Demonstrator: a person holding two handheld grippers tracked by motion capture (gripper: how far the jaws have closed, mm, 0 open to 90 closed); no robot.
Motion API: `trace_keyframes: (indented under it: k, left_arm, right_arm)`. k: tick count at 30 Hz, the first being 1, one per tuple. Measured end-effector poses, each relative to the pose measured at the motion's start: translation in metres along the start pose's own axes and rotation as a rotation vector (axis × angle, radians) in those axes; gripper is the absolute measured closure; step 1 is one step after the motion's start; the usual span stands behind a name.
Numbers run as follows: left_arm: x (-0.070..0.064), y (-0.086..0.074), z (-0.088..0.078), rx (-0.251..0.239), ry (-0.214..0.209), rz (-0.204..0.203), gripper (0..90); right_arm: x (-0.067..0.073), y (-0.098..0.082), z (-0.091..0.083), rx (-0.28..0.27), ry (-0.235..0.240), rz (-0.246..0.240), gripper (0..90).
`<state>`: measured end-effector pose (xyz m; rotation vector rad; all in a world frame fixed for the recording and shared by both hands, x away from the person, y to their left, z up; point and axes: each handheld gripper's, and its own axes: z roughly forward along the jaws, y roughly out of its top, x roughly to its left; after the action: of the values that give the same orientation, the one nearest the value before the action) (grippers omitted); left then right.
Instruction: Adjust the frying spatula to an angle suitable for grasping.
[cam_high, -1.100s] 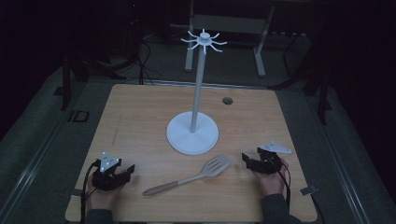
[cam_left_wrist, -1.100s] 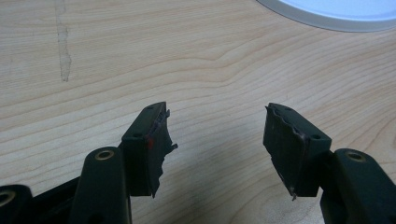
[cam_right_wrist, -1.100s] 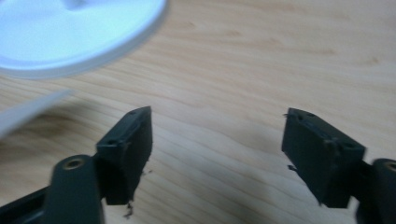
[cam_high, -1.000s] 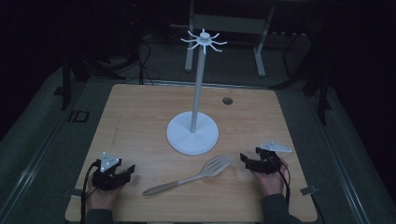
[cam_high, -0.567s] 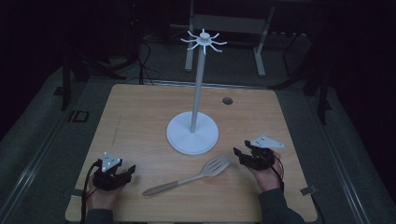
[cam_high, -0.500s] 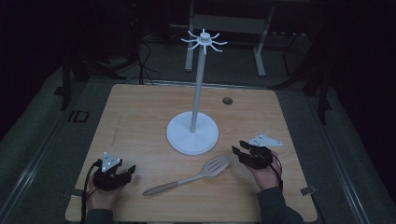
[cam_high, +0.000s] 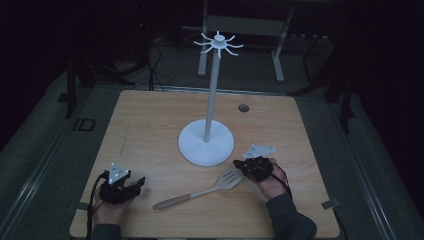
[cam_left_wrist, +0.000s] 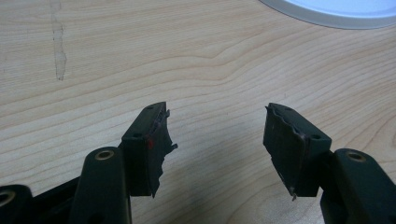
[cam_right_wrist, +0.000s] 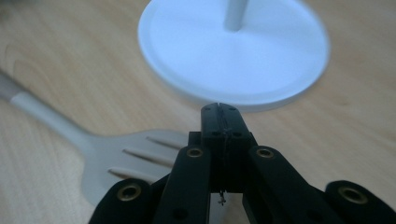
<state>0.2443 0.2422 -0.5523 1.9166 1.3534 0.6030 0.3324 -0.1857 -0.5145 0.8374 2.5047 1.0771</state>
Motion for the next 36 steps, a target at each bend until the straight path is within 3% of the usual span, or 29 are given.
trace_keyframes:
  k: [7,19,27,36]
  left_arm:
    - [0.000,0.000,0.001,0.003,0.000,0.001,40.5]
    - [-0.001,0.000,0.001,0.004,0.001,-0.002,40.5]
    - [-0.001,0.000,0.002,0.010,0.001,0.000,40.5]
    - [-0.002,0.000,0.002,0.013,0.001,0.001,40.5]
  right_arm:
    - [0.006,-0.010,0.005,0.055,0.022,-0.022,90.0]
    - [0.012,-0.026,-0.005,0.056,0.033,-0.007,90.0]
    - [0.026,-0.044,-0.017,0.066,0.048,0.003,89.9]
    - [0.049,-0.061,-0.025,0.105,0.086,-0.023,89.9]
